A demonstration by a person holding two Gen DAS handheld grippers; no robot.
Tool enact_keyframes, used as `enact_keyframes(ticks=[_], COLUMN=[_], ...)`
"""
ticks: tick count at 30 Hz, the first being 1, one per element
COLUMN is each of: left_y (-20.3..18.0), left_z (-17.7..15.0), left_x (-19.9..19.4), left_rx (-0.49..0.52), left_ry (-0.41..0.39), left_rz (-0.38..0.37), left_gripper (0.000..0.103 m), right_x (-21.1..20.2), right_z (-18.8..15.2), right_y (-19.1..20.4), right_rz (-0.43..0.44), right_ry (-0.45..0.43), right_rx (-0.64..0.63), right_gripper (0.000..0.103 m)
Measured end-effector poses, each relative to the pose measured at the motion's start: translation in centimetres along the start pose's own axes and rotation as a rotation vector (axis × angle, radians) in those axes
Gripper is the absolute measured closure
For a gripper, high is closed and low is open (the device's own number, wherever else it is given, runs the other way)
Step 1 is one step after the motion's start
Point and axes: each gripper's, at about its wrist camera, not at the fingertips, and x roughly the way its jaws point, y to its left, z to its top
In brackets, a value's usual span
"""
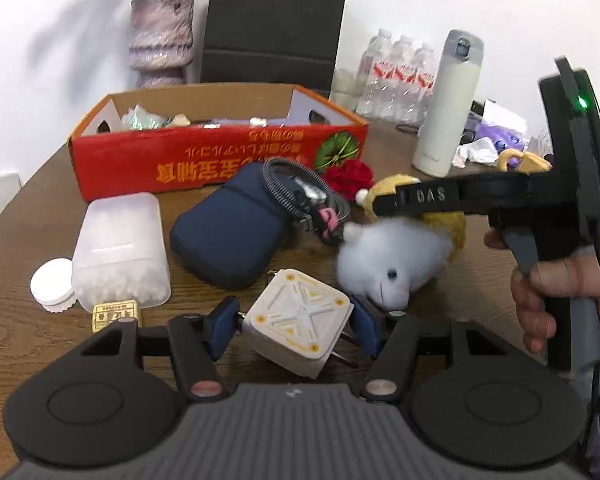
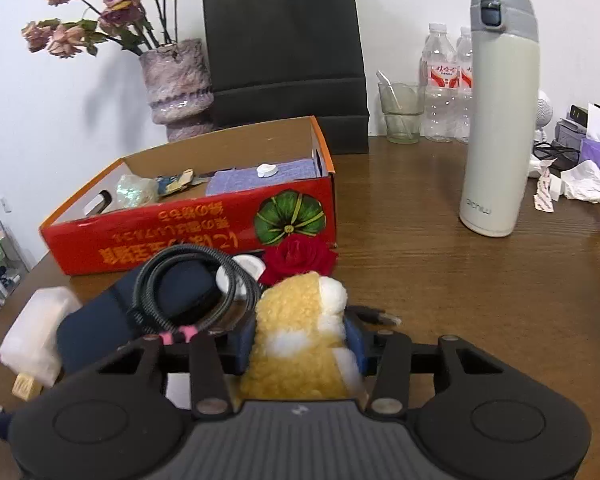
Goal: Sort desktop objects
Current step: 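Grasp the white cube plug with left tool while right tool grasps the plush alpaca, then carry the plug and alpaca into the cardboard box and open both tools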
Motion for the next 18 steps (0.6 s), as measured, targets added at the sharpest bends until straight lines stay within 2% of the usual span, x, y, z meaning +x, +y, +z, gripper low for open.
enact_keyframes(ticks=[6,12,18], left_y=[-0.6,-0.9,-0.7], left_z=[0.9,1.1,0.8], left_x=[-3.0,-6.1,-8.5], left_rx=[-0.017,-0.046,-0.051], left_ry=[-0.072,-0.122,-0.150], left_rz=[0.012,0.067,0.109], left_gripper=[0.042,0.042,0.042], right_x=[-5.0,-10.2,-12.6], right_z=[-0.5,-0.2,-0.5], right_y=[-0.3,-0.4,0.0], right_rz=[-0.001,0.024,0.061], right_ry=[-0.087,-0.195,-0.230], right_rx=[-0.004,-0.012,-0.025], right_gripper=[0.061,0.061,0.061])
